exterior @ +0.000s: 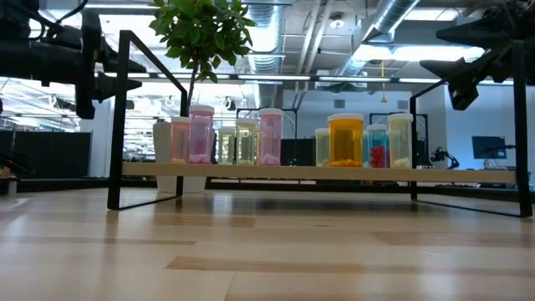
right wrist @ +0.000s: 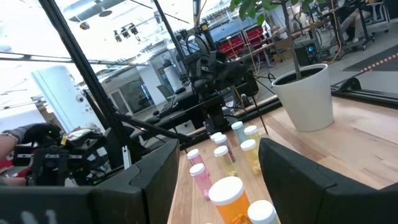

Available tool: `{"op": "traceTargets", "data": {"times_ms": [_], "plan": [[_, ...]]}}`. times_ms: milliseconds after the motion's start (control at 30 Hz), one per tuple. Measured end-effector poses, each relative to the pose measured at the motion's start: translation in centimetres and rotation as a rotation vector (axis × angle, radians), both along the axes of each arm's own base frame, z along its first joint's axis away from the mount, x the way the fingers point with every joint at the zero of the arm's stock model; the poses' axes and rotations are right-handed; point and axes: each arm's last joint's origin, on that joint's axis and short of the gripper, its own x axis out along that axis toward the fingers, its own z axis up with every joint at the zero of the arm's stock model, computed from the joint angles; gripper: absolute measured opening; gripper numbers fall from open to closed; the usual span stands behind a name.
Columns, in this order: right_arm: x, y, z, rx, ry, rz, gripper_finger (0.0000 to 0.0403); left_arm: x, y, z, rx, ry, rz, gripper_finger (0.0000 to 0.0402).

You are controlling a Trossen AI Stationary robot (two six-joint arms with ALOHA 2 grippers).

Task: Pick and place medicine bottles onto shelf by color
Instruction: Return to Home Position

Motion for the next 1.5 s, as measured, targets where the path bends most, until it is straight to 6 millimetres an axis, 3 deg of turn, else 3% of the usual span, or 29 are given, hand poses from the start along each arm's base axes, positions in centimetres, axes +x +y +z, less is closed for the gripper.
{"op": "traceTargets", "data": {"times_ms": [167, 1500], "plan": [[0.00, 0.00, 0.00, 0.000, 0.000, 0.000, 0.0244, 0.26, -0.26, -0.47, -0.094, -0.027, -0.123, 0.0144], [0.00, 0.00, 0.00, 0.000, 0.000, 0.000, 0.0244, 0.17, -0.13, -0.54, -0.055, 0.034, -0.067, 0.0144]]}}
